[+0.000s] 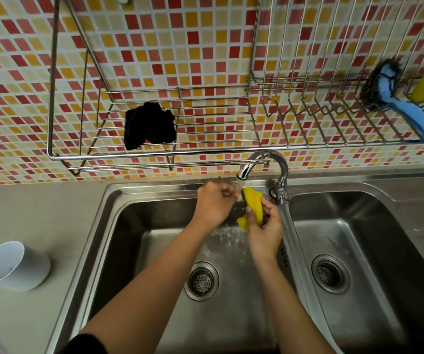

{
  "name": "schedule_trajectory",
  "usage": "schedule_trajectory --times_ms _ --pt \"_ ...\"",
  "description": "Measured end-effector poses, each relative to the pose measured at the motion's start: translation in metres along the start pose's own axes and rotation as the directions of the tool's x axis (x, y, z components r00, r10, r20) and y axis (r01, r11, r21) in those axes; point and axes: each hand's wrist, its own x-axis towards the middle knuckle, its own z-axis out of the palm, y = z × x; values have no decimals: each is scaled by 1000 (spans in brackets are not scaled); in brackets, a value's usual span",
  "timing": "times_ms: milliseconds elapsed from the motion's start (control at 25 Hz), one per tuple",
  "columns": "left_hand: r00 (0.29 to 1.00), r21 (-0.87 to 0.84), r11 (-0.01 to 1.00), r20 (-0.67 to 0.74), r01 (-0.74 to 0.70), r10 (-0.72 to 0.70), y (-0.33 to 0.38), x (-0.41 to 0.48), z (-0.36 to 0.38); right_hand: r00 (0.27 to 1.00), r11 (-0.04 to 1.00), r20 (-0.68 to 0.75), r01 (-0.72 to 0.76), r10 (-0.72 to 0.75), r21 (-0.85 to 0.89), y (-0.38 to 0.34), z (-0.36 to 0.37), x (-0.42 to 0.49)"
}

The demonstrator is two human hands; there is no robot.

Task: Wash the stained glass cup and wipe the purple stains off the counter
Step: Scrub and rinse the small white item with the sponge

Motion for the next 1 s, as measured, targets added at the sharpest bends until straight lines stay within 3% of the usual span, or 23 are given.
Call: schedule_trajectory --times_ms 160,240,320,360,440,520,560,640,760,840,1000 --pt "999 -8 1000 28 20 -19 0 -2 -3 1000 1000 23 17 -17 -4 3 -2 5" --pt "999 -105 994 -12 38 -40 -1 -4 -5 1000 1000 -11 14 -14 13 3 -7 8" --pt "972 -305 927 -18 219 -236 -1 -3 -7 998 997 2 67 -67 -32 1 -9 8" --pt "924 -426 828 56 364 -378 -1 -3 -8 993 988 22 119 -117 -100 0 -10 8" --pt "769 -609 496 339 619 -542 5 -5 -10 987 971 14 158 -158 -180 -5 -10 10" --pt "660 -662 229 525 714 -538 8 -6 -14 987 974 -36 152 -160 -166 -11 -10 17" --pt "640 -671 164 560 723 -527 7 -4 -17 978 961 -22 199 -207 -192 -13 -8 19" --pt "623 -670 131 576 731 -528 3 -2 -22 964 933 50 266 -262 -241 -12 -7 19" --pt "611 -662 120 586 740 -532 1 -1 -22 979 965 47 206 -201 -164 -14 -1 19" --pt "620 -673 113 585 731 -523 0 -1 -19 963 947 128 258 -236 -192 -12 0 18" --pt "653 -658 231 519 717 -551 2 -1 -16 991 981 51 132 -126 -145 -13 -4 24"
